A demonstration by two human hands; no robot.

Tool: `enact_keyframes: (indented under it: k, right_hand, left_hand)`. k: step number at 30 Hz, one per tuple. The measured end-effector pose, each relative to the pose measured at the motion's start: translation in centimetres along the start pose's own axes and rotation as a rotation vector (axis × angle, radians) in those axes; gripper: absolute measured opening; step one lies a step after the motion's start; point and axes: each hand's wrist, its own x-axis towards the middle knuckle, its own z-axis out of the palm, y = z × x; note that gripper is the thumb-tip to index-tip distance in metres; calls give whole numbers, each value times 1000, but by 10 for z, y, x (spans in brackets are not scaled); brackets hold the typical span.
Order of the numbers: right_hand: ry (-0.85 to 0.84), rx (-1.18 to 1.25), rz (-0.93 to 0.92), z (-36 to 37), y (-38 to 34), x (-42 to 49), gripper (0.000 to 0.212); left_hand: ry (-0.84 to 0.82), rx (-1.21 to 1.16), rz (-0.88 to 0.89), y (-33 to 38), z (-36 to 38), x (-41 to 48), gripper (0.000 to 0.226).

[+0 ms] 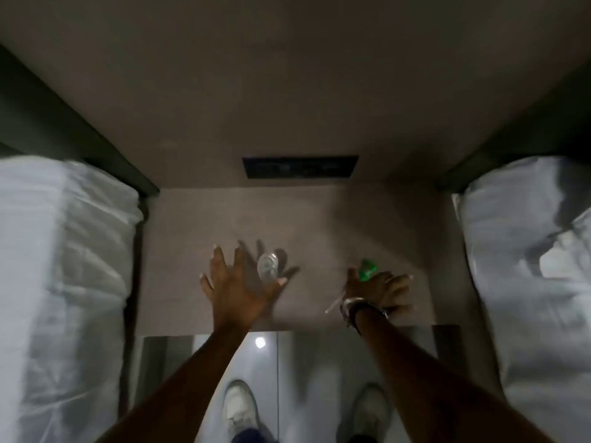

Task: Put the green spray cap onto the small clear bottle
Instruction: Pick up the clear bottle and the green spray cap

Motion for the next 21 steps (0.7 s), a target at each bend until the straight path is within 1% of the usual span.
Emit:
enact_keyframes:
  k: [1,2,3,4,7,8,10,12,14,16,18,19,21]
  right_hand:
    - [22,-6,78,12,0,11,88]
    - [49,-32,125,20,0,21,78]
    - [76,-83,138,28,1,32,71]
    - [81,-119,145,31,4,41,67]
    - [107,-265,65,41,7,53,60]
    - [107,-274,45,41,5,55,57]
    - [86,-290,51,38,3,57,53]
    - [60,-280,83,36,2,51,53]
    - [15,-166,122,28,-6,45,56]
    - [-67,58,117,12,-23,40,57]
    - [-200,205,-88,-12,-43,33,49]
    - [-243,330,-196,-25,-52,28,42]
    - [-265,621,-350,-49,-62,12,30]
  left_hand:
    - [-20,-17,-10,0,13,6,113]
    - [-6,-21,-7,-1,26,10,110]
    - [-7,-33,0,-1,38,14,106]
    - [19,-77,-3,-1,47,16,100]
    - [86,-218,-42,-7,67,16,75]
    - [100,-250,-56,-8,70,18,70]
    - [99,-297,-77,-10,72,22,63]
    - [70,-318,-51,-13,69,24,59]
    - [13,-334,2,-14,63,26,57]
    - [-72,-338,35,-13,57,33,60]
    - [-159,-359,29,-9,51,42,67]
    - [-214,-364,21,-10,47,46,69]
    - [-287,-372,46,-13,43,52,67]
